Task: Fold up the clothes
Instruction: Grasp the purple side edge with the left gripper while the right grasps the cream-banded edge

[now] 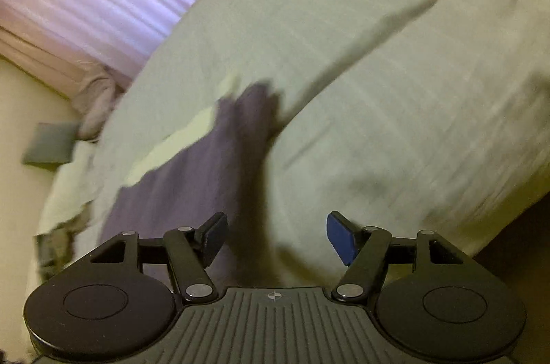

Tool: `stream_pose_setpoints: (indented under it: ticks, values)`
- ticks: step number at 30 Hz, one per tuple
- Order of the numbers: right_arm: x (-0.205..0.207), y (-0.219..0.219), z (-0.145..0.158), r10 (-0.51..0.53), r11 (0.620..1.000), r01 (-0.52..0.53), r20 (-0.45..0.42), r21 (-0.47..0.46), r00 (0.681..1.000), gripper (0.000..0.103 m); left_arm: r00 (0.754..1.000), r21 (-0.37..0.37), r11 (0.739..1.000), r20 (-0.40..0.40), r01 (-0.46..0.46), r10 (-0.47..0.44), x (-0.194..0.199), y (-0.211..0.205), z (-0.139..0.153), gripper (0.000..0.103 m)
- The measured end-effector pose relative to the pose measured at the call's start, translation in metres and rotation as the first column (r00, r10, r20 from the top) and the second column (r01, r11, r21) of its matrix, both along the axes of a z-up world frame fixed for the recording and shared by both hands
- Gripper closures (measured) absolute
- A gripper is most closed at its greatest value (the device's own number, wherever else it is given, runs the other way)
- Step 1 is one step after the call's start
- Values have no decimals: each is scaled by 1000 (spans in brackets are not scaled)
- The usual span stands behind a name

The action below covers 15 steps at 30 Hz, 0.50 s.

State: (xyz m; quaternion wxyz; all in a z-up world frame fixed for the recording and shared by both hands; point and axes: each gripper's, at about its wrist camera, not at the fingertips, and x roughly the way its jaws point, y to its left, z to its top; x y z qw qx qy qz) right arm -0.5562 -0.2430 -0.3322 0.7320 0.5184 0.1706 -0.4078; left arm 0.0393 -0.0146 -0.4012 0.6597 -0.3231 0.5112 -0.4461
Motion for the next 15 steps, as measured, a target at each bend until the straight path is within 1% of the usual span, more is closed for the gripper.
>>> stream_pose_setpoints:
  ticks: [3, 4, 8, 9, 10, 11, 13, 15]
  values:
    - [-4, -24, 0, -9, 1000, 8, -63, -13, 998, 35, 999, 4, 1000, 34, 3, -3, -10, 1, 5, 74]
    - [-1, -32, 0, 1, 1000, -2, -65, -20, 998, 35, 999, 2, 1000, 45, 11, -11, -17, 1, 8, 72]
    - [19, -78, -5, 96, 995, -94, 42, -42, 994, 35, 995, 2, 998, 77, 66, -66, -54, 3, 17, 62]
    - [24, -90, -6, 120, 992, -117, 69, -50, 990, 32, 994, 1, 997, 84, 72, -71, -62, 3, 18, 60]
    - [29, -101, -8, 141, 989, -136, 94, -53, 986, 19, 994, -2, 998, 84, 68, -67, -68, 7, 19, 57]
    - [32, -110, -11, 146, 989, -143, 119, -38, 982, 16, 995, -5, 998, 80, 59, -58, -72, 12, 19, 55]
    - [37, -123, -18, 175, 985, -172, 182, -30, 968, 15, 997, 7, 1000, 71, 30, -30, -70, 16, 17, 55]
    - [45, -129, -22, 224, 975, -222, 202, -29, 954, 15, 998, 22, 1000, 62, -1, 0, -65, 18, 13, 55]
